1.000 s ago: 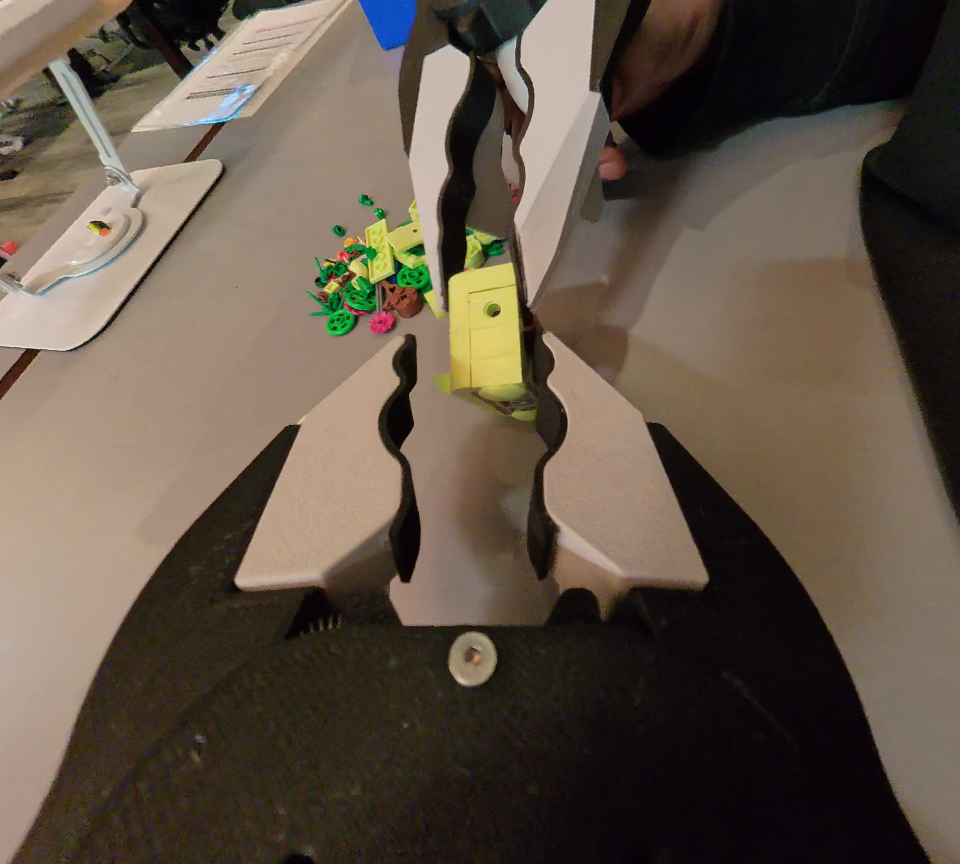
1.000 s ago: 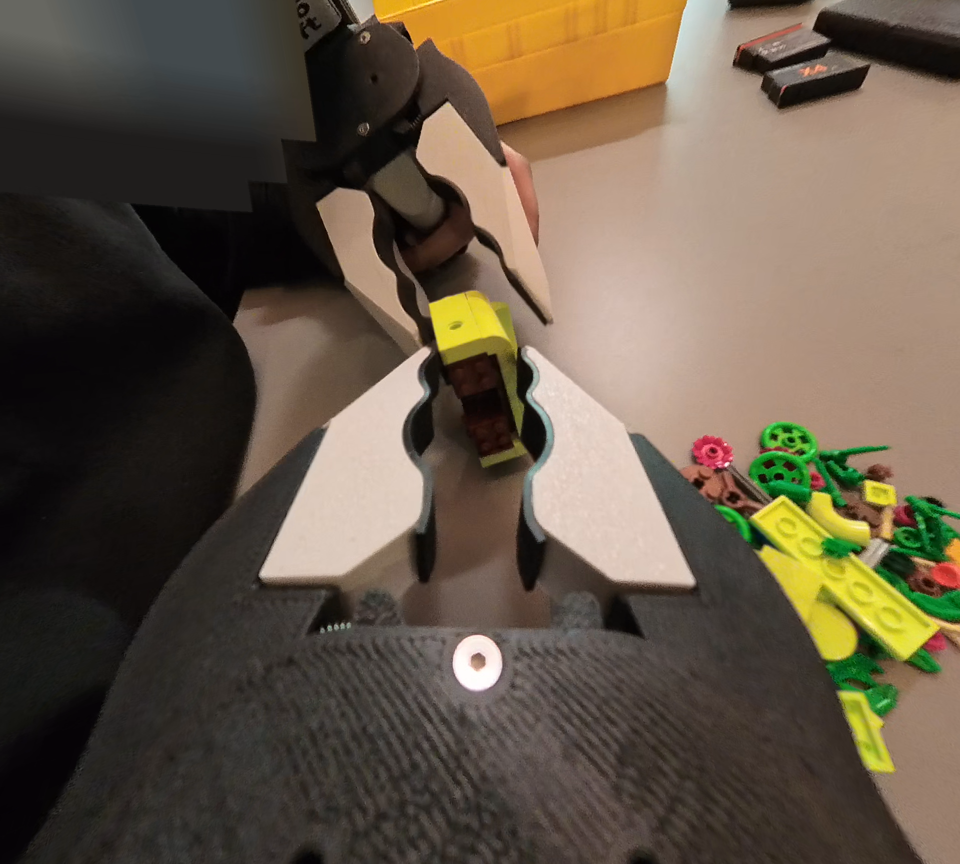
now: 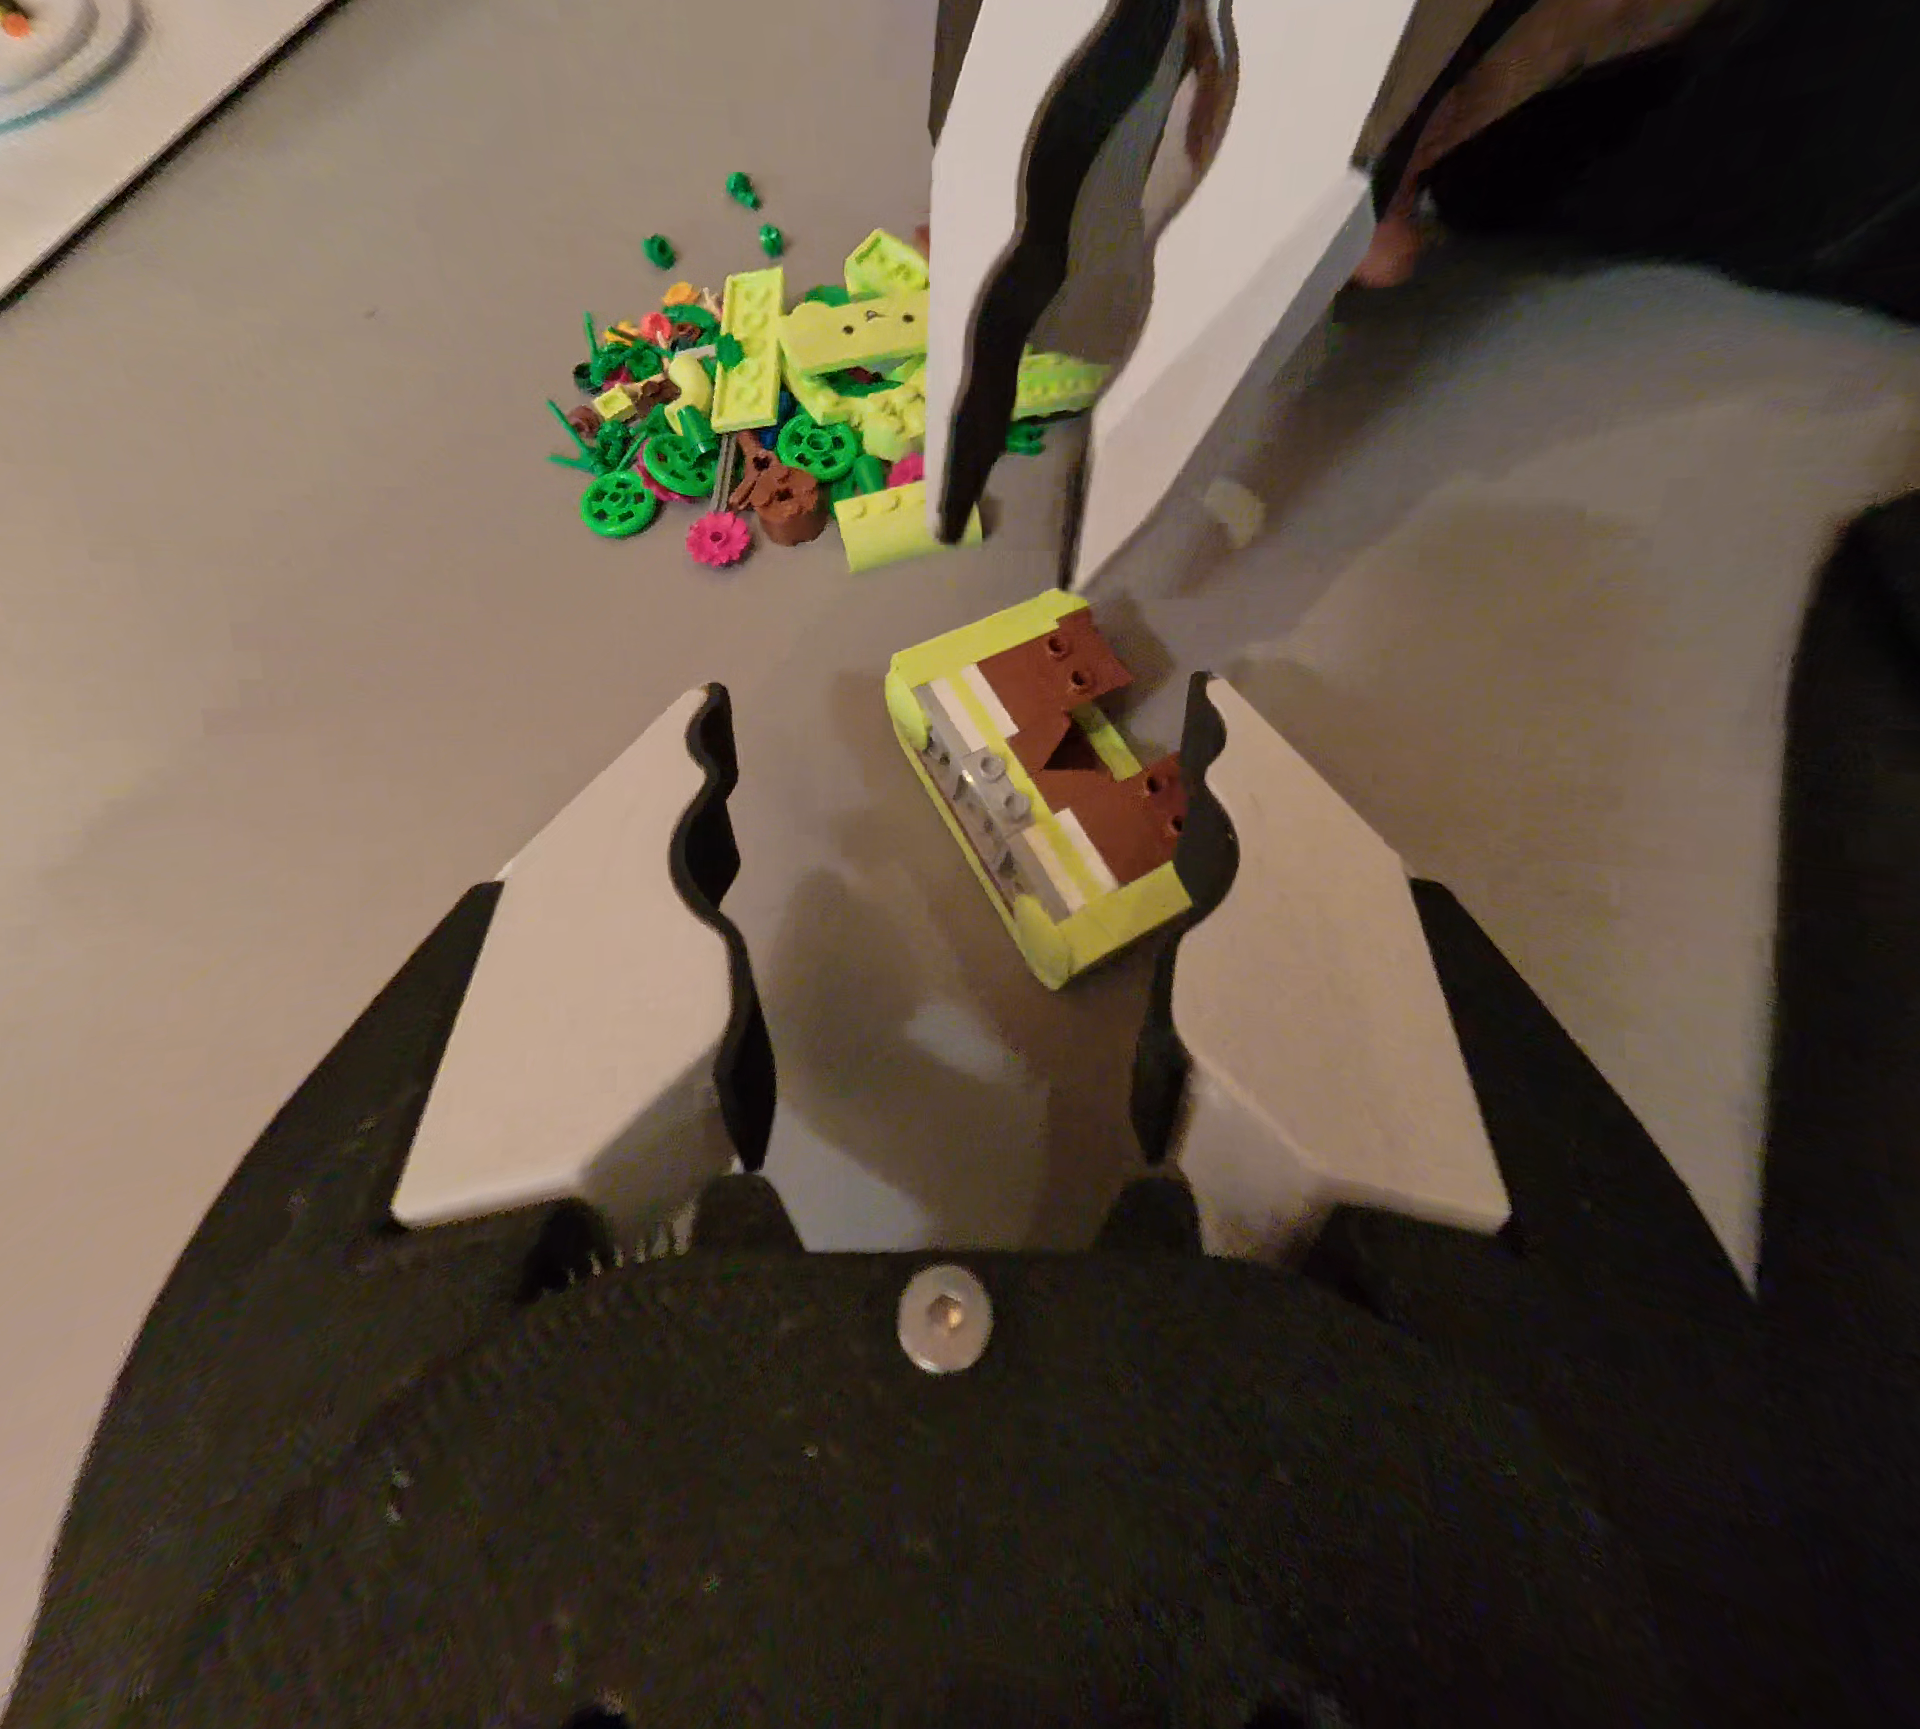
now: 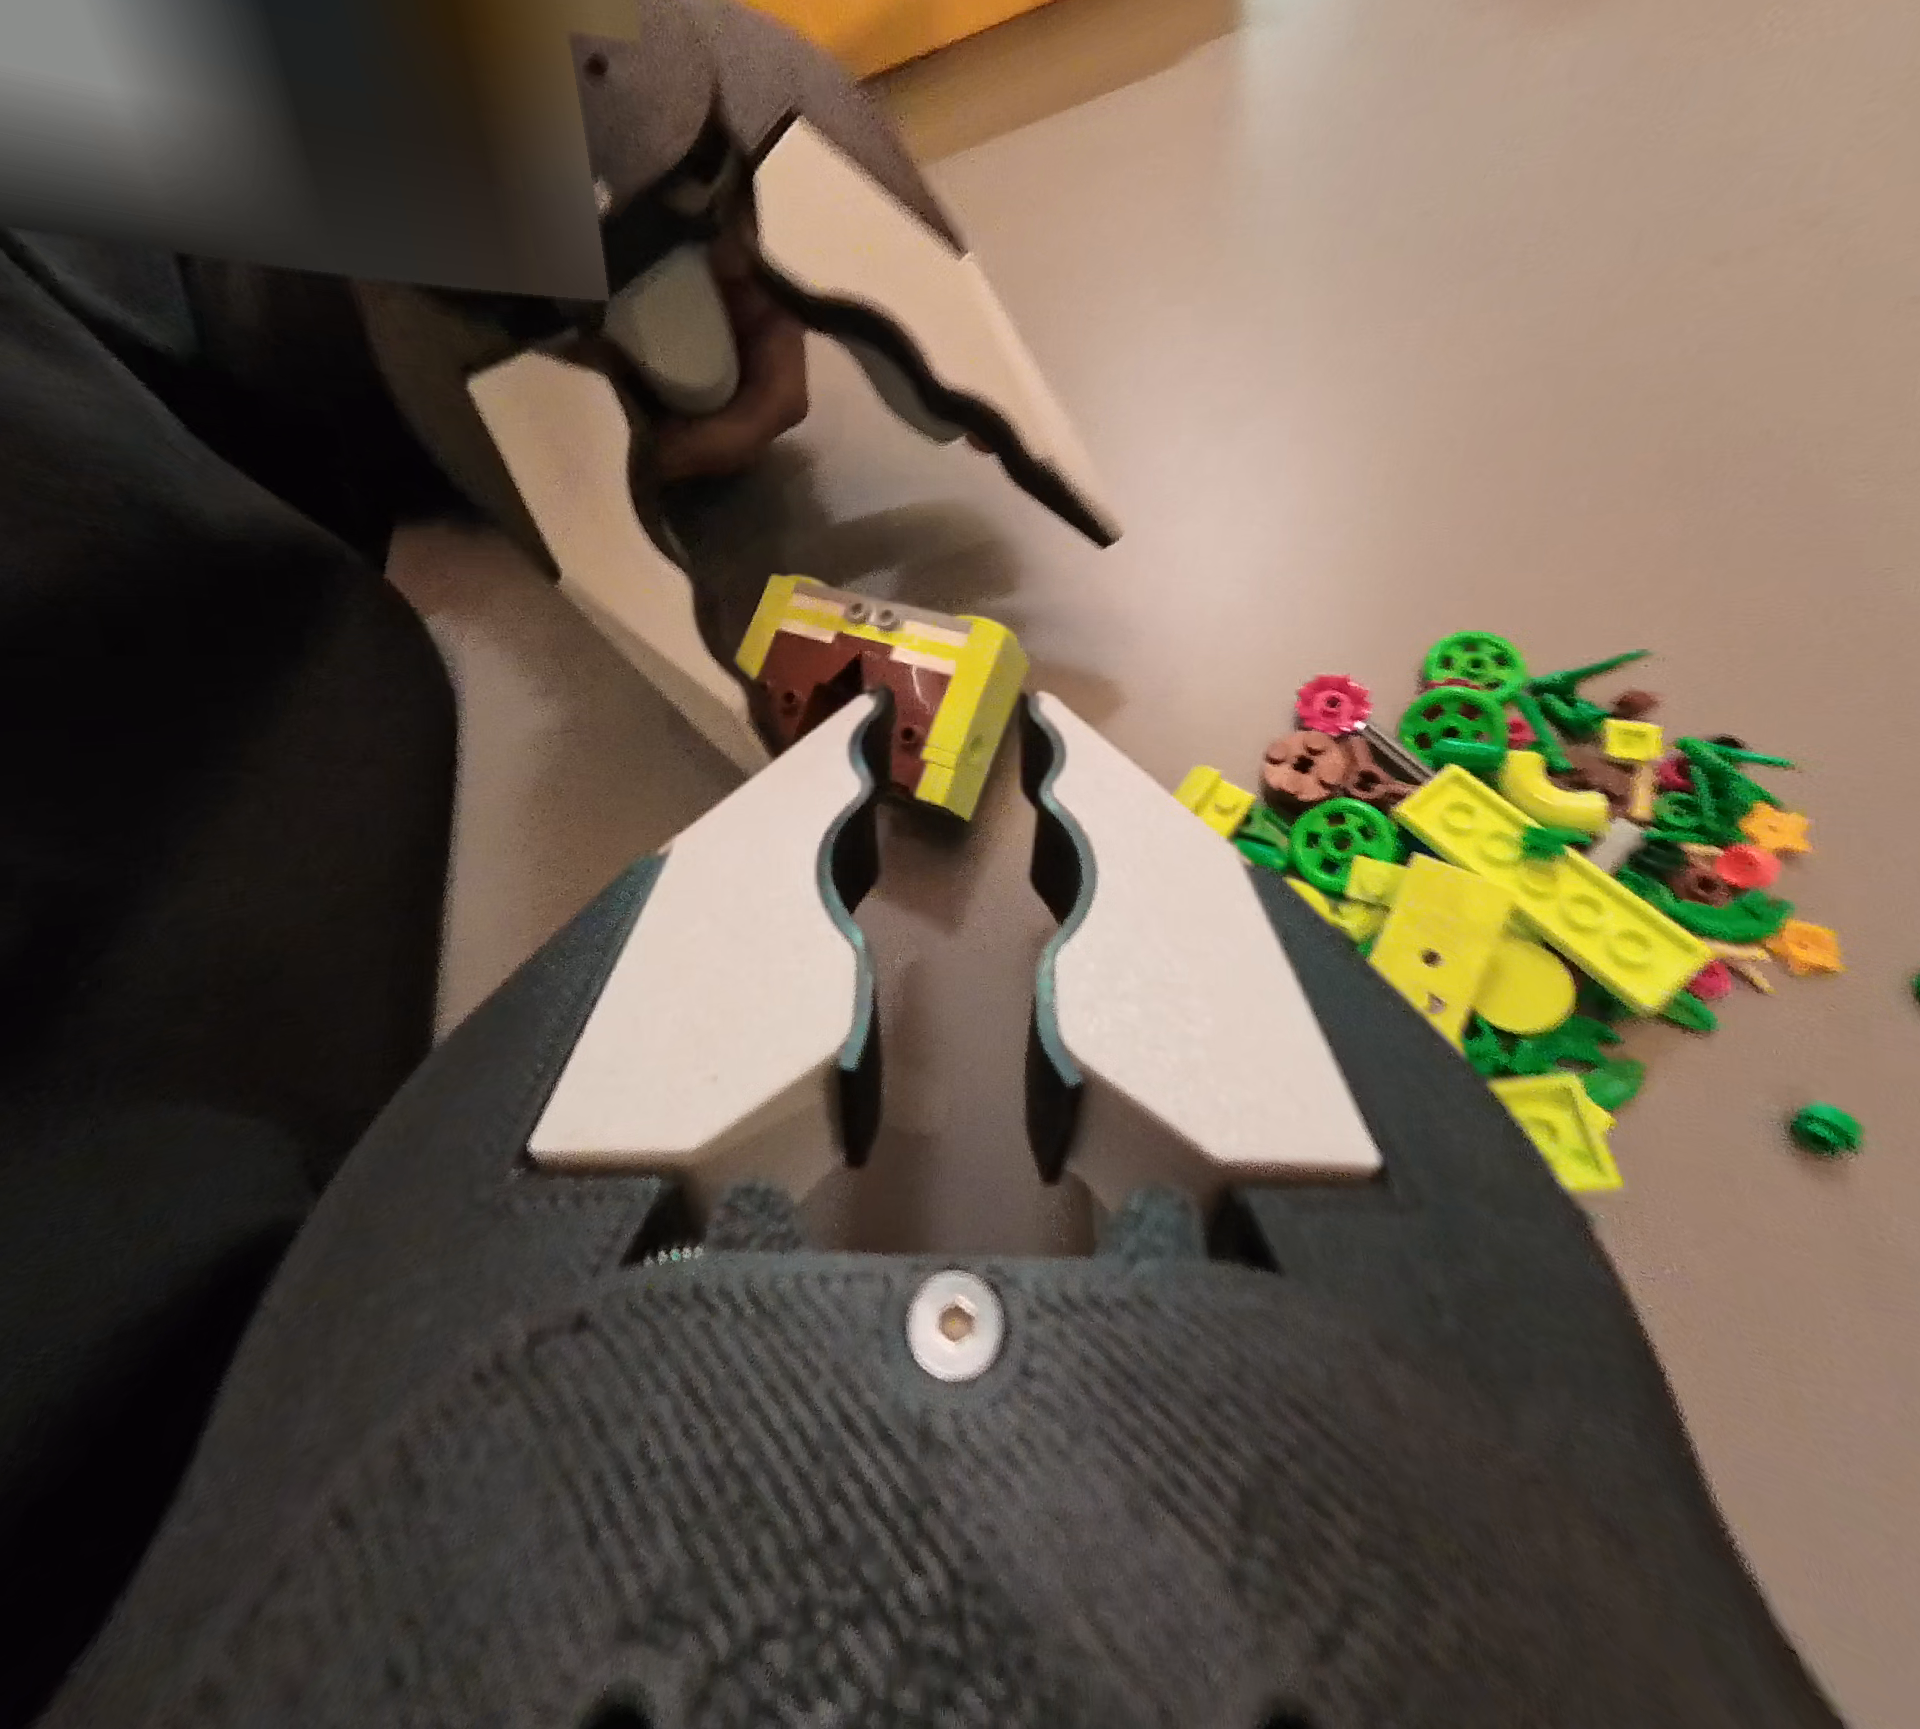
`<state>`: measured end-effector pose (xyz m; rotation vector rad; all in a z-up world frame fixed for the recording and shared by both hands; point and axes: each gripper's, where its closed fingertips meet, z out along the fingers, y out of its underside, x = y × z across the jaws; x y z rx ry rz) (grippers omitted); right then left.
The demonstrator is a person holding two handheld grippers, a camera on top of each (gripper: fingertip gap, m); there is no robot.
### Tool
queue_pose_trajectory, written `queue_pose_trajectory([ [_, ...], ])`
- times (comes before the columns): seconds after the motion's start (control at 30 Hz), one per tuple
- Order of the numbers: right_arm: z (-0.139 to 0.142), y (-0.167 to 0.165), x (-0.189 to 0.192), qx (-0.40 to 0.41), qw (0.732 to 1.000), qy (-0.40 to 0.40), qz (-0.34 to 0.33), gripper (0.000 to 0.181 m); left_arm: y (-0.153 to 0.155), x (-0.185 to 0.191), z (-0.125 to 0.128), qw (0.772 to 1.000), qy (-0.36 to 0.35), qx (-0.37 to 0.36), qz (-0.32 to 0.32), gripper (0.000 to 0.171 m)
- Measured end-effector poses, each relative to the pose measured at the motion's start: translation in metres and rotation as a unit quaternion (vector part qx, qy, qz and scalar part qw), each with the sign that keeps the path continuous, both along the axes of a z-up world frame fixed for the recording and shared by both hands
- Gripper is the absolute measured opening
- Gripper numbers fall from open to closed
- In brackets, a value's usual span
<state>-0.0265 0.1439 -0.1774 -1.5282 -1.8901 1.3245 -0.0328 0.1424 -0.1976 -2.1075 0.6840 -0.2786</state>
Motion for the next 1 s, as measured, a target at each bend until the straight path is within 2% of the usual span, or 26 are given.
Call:
queue_pose_trajectory([
  [0.13, 0.002, 0.016, 0.008, -0.028, 0.999, -0.005, -0.041, 0.023, 0.002, 0.007, -0.007, 0.999, 0.023, -0.009, 0.029, 0.077],
  [0.23, -0.003, 0.009, 0.013, -0.061, 0.997, -0.014, -0.043, 0.023, 0.000, 0.009, -0.009, 0.999, 0.039, -0.002, 0.022, 0.055],
  [0.27, -0.004, 0.006, 0.014, -0.067, 0.997, -0.015, -0.044, 0.023, 0.000, 0.009, -0.008, 0.999, 0.043, 0.001, 0.023, 0.054],
  [0.37, -0.010, 0.003, 0.015, -0.039, 0.998, -0.018, -0.055, 0.022, -0.001, 0.012, -0.008, 0.999, 0.037, -0.001, 0.011, 0.041],
  [0.57, -0.011, -0.007, 0.020, 0.058, 0.998, 0.015, -0.031, 0.021, -0.004, 0.012, -0.009, 0.999, 0.045, 0.003, -0.014, 0.041],
  [0.73, -0.014, -0.004, 0.022, 0.161, 0.986, 0.040, -0.033, 0.009, -0.005, 0.012, -0.009, 0.999, 0.043, -0.001, -0.024, 0.039],
  [1.0, -0.017, -0.006, 0.021, 0.166, 0.985, 0.035, -0.025, 0.004, -0.005, 0.012, -0.010, 0.999, 0.047, 0.002, -0.025, 0.039],
])
